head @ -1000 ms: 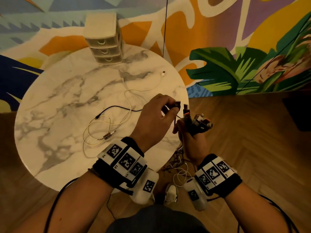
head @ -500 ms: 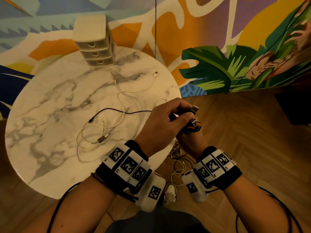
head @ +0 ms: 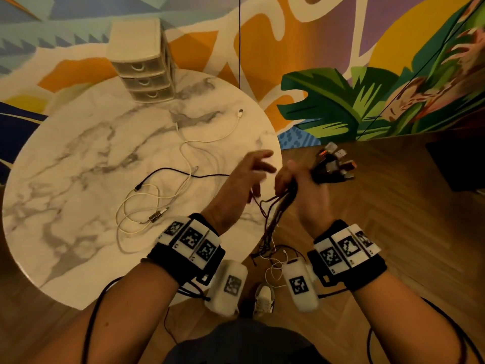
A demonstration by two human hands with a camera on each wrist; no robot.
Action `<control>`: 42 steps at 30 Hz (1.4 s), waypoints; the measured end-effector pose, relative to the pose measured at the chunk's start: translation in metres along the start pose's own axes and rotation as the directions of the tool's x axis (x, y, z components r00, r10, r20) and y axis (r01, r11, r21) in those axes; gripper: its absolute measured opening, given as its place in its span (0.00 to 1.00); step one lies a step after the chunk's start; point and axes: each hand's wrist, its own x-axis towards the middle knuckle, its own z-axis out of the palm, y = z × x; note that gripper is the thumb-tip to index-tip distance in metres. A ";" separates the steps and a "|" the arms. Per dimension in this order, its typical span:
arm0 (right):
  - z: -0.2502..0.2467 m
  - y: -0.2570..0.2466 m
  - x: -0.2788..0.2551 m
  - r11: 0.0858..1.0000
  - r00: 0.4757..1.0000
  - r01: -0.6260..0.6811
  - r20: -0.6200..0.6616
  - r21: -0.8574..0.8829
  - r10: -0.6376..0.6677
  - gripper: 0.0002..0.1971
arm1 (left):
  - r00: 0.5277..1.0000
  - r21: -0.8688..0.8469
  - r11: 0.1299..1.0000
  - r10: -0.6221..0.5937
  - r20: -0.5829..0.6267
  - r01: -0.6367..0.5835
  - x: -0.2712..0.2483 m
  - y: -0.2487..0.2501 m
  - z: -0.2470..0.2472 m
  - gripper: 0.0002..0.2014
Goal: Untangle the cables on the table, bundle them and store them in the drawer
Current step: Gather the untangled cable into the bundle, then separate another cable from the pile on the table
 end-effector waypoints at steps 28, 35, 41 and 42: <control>-0.021 0.012 0.002 0.986 0.973 -0.154 0.165 -0.058 0.161 0.19 | 0.999 0.963 0.268 0.030 0.032 -0.038 -0.012 0.019 0.050 0.12; -0.048 0.010 0.010 0.996 0.993 -0.081 -0.095 -0.048 0.076 0.24 | 0.977 0.906 0.374 -0.003 -0.212 0.198 0.007 -0.061 -0.064 0.10; -0.068 0.011 0.016 0.995 0.967 -0.090 -0.244 -0.052 0.074 0.26 | 0.944 0.702 0.664 -0.015 -0.330 0.256 0.005 -0.040 -0.086 0.16; -0.070 0.011 0.016 0.993 0.958 -0.104 -0.272 -0.051 0.087 0.26 | 0.947 0.592 0.740 -0.227 -0.227 0.319 -0.007 -0.041 -0.070 0.18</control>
